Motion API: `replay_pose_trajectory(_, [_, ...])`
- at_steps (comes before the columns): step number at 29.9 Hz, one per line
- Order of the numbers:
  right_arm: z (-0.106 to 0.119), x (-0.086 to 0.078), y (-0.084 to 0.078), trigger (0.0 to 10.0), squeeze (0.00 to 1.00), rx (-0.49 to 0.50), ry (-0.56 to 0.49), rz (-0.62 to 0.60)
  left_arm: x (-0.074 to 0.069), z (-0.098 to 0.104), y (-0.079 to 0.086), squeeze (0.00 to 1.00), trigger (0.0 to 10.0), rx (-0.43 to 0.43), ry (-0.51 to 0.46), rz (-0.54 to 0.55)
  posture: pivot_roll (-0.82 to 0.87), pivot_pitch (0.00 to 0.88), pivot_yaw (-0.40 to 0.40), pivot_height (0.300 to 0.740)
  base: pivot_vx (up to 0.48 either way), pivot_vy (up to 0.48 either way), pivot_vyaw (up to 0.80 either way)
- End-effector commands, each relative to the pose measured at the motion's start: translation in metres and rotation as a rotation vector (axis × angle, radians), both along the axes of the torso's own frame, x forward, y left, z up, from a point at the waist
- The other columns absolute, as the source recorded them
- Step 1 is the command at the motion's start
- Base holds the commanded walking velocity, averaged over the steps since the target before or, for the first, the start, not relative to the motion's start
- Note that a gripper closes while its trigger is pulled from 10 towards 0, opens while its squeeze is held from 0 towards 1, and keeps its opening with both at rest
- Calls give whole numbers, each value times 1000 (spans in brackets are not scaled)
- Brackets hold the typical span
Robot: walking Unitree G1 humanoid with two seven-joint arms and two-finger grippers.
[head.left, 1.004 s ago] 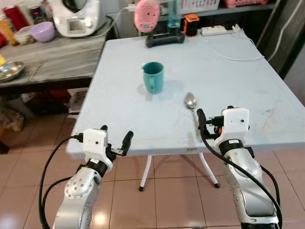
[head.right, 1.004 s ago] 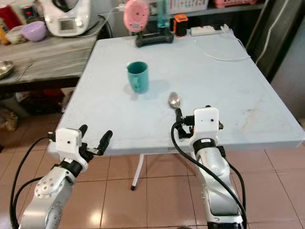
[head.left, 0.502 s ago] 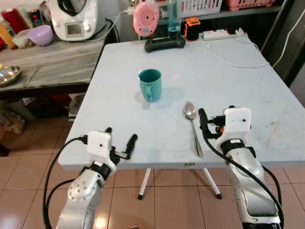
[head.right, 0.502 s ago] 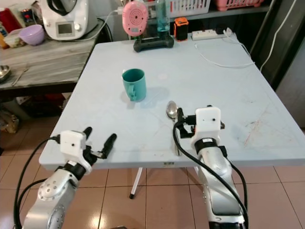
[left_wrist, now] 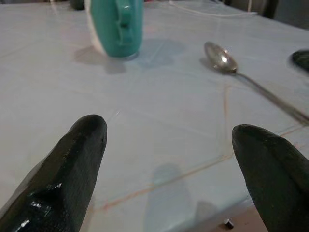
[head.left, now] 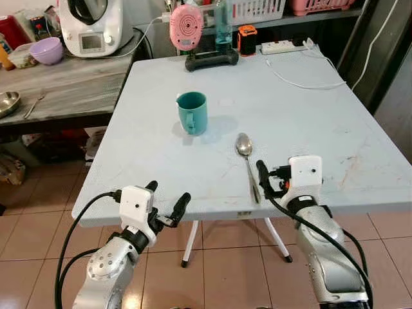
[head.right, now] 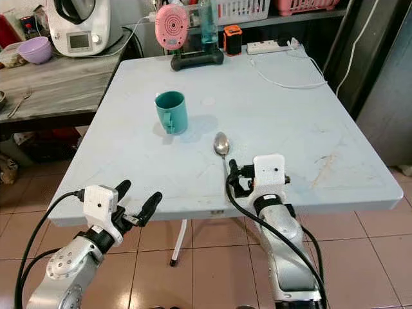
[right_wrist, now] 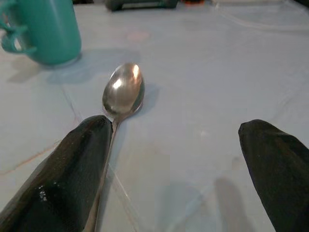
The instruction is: Setting the table
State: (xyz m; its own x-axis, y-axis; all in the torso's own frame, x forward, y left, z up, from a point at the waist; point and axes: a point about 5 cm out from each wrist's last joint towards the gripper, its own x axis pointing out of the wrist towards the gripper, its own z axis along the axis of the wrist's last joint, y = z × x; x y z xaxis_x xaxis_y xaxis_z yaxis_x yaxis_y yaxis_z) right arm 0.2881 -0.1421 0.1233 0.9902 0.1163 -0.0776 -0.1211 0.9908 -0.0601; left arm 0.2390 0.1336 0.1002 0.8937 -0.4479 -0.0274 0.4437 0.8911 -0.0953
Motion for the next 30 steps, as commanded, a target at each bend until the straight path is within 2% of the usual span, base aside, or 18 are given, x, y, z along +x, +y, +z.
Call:
replay_pose_trajectory(1, [1, 3, 6, 10000, 0, 25, 3, 22, 0, 4, 3, 0, 10000, 10, -19, -8, -128, 101, 126, 740, 0, 0, 0])
replay_pose_trajectory(7, [2, 15, 17, 10000, 0, 30, 14, 44, -2, 4, 1, 0, 10000, 15, -19, -45, -129, 110, 129, 740, 0, 0, 0])
replay_pose_trajectory(9, [2, 19, 26, 10000, 0, 42, 27, 62, -4, 4, 0, 0, 10000, 21, -17, -69, -125, 112, 127, 740, 0, 0, 0])
replay_pose_trajectory(17, [-3, 21, 40, 10000, 0, 70, 84, 91, -5, 3, 1, 0, 10000, 19, -14, -67, -115, 112, 122, 740, 0, 0, 0])
replay_pose_trajectory(18, [-7, 21, 41, 9255, 0, 72, 111, 94, -5, 3, 1, 0, 10000, 17, -12, -71, -115, 111, 120, 740, 0, 0, 0])
replay_pose_trajectory(20, [-10, 21, 41, 9255, 0, 82, 133, 96, -5, 3, 0, 0, 10000, 16, -11, -74, -115, 111, 120, 740, 0, 0, 0])
replay_pose_trajectory(21, [-12, 21, 41, 4000, 0, 70, 142, 94, -6, 3, 0, 0, 10000, 14, -11, -78, -116, 113, 121, 740, 0, 0, 0])
replay_pose_trajectory(22, [-13, 21, 41, 0, 0, 56, 151, 89, -5, 3, -2, 0, 10000, 11, -11, -88, -118, 113, 120, 740, 0, 0, 0])
replay_pose_trajectory(30, [-16, 23, 40, 0, 0, 37, 186, 77, -4, 4, -5, 0, 10000, 6, -13, -104, -123, 113, 122, 740, 0, 0, 0])
